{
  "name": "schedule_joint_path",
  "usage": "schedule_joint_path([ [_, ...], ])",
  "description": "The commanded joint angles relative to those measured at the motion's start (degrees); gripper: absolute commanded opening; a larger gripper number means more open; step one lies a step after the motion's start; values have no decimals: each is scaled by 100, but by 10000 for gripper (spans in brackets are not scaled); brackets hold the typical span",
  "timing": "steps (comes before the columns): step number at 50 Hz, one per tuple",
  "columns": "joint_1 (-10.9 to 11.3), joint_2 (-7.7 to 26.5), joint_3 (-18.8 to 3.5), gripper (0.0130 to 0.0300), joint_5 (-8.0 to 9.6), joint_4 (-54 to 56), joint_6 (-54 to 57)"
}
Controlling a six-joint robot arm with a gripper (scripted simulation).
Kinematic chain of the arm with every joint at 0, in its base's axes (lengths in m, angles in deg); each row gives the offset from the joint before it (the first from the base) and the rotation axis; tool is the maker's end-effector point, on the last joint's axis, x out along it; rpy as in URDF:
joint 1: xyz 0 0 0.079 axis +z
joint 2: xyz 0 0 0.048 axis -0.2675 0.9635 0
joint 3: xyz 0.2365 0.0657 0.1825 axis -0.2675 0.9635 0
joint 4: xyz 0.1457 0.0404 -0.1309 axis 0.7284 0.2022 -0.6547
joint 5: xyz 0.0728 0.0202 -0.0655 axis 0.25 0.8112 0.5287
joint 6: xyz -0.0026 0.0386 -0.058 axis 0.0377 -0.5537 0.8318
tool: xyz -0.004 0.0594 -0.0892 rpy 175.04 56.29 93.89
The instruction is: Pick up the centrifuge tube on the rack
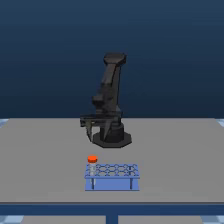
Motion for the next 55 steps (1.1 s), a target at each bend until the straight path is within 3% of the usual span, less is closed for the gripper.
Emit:
schedule_joint_path([
  [1,-84,262,-215,300,-4,-494,-485],
  [13,-144,723,-622,300,27,-1462,-1280],
  [28,-179,1058,-944,300,49,-2281,-1977],
  [55,-201,1300,-1152,300,56,-2746,-2356],
])
